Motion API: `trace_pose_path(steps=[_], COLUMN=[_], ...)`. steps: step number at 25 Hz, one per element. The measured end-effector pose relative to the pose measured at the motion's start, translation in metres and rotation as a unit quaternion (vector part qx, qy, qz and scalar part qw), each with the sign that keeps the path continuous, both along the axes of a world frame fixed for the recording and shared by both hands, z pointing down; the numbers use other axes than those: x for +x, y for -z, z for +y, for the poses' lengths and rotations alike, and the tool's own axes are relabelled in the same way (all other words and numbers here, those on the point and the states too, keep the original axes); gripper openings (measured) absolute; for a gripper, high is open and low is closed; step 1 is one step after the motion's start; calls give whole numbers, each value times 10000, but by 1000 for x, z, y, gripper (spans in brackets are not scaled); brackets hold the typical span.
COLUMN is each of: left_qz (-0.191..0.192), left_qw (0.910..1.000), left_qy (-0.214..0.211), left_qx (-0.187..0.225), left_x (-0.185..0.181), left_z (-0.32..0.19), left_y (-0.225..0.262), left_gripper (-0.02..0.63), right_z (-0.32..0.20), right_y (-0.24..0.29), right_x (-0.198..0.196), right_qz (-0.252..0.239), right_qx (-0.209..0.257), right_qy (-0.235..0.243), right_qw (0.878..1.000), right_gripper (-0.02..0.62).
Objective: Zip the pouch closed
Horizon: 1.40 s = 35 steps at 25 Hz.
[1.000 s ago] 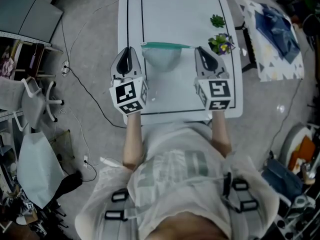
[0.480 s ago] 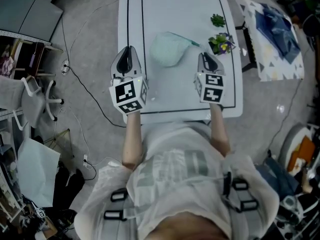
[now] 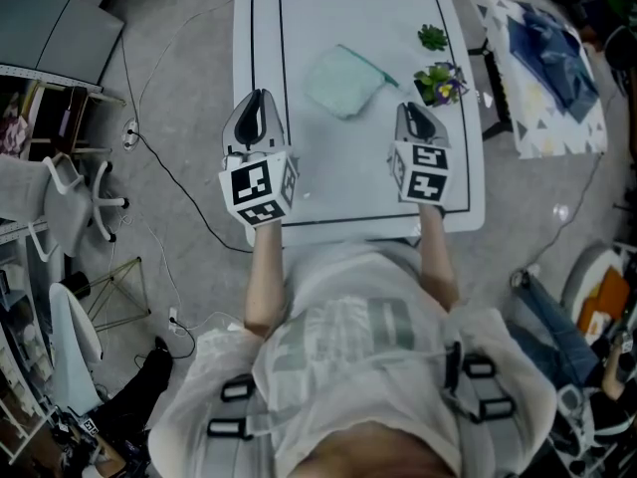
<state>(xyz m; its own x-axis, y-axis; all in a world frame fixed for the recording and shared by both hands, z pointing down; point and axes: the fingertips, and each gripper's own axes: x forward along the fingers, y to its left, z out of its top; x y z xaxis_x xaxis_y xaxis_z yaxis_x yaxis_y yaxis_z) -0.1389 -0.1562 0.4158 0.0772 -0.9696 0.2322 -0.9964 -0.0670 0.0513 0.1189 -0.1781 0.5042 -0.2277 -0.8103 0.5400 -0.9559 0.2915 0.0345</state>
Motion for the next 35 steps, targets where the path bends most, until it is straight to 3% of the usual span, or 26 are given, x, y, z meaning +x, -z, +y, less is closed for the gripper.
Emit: trace_pose_path(steps=[6, 12, 19, 29, 35], left_qz=[21, -15, -32, 8, -17], left_qw=[9999, 9988, 9944, 9871, 9863], left_qy=[47, 126, -342, -671, -738], left_qx=[117, 471, 1001, 1453, 1478], left_x=[-4, -4, 19, 49, 53], left_z=[-1, 3, 10, 13, 14], left_y=[9, 28, 65, 109, 111], left_gripper=[8, 8, 6, 6, 6], right_z=[-9, -22, -10, 22, 28], right_y=[17, 67, 129, 175, 182], right_x=[-1, -2, -23, -70, -75], right_qz=[-155, -790, -1220, -1098, -1053], right_qx=[218, 847, 1826, 2480, 2551], right_qy=[1, -46, 258, 1089, 1204], right_qw=[9996, 9933, 9753, 9564, 9536], right_gripper=[12, 11, 9, 8, 8])
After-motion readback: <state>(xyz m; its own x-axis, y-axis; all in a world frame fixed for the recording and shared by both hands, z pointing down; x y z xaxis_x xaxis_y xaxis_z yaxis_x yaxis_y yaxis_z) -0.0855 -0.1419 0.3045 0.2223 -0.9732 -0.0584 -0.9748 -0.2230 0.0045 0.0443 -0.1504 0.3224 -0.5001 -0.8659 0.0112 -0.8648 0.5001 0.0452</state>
